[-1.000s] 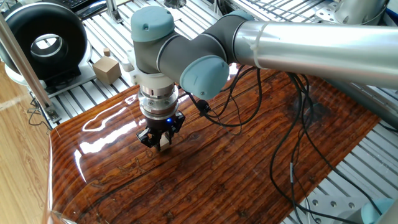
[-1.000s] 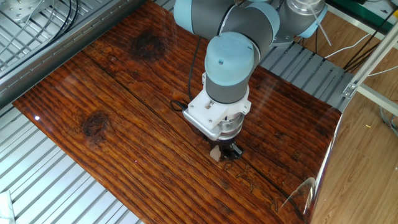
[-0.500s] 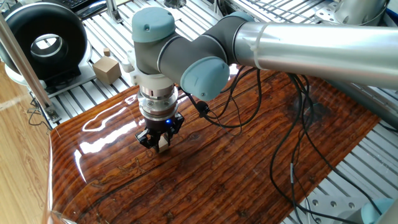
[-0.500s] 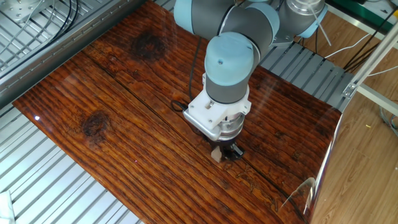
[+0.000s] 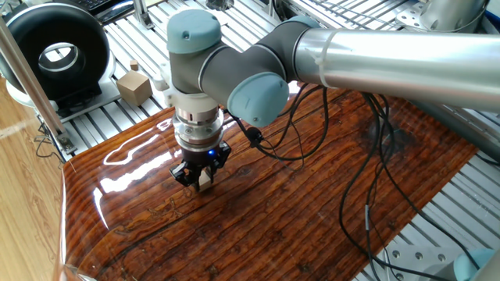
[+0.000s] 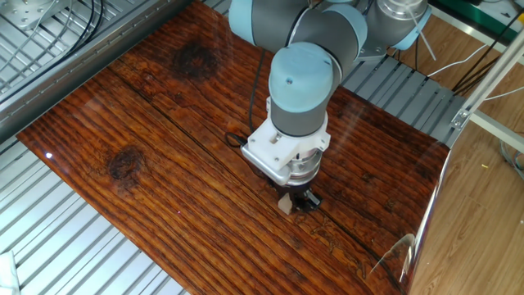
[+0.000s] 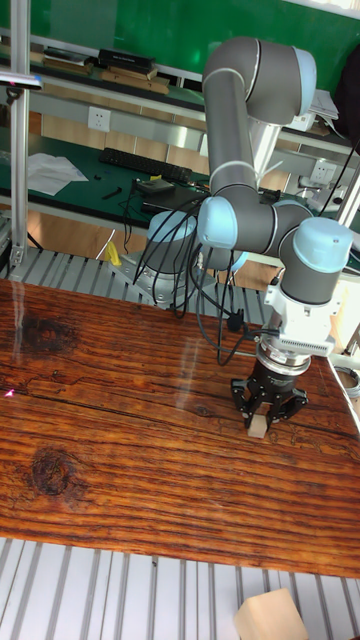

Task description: Hold a small block with the gripper and sweep it from left to right on the table

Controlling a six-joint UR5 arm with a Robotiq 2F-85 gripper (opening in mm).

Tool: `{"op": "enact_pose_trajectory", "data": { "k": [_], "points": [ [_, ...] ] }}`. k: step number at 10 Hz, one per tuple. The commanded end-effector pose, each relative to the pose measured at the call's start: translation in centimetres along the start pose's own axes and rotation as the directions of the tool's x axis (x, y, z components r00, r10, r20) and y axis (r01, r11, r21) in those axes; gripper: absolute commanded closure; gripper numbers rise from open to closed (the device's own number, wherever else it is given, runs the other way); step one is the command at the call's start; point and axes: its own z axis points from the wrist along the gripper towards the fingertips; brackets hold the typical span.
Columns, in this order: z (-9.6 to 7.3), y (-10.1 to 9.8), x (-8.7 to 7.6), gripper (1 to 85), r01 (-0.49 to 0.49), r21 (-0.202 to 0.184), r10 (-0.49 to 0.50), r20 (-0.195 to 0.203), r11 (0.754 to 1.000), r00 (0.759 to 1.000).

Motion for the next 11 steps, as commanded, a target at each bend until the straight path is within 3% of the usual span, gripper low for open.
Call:
{"op": "enact_pose_trajectory", "data": {
  "k": [1,9,11],
  "points": [
    [-0.3,0.5,0.0,84.7,-0.010,-0.022,0.010,-0.001,1.000,1.000],
    [-0.3,1.5,-0.1,84.7,-0.028,-0.058,0.028,0.002,0.998,1.000],
    [-0.3,2.5,-0.1,84.7,-0.039,-0.092,0.039,0.003,0.995,0.999]
  ]
}}
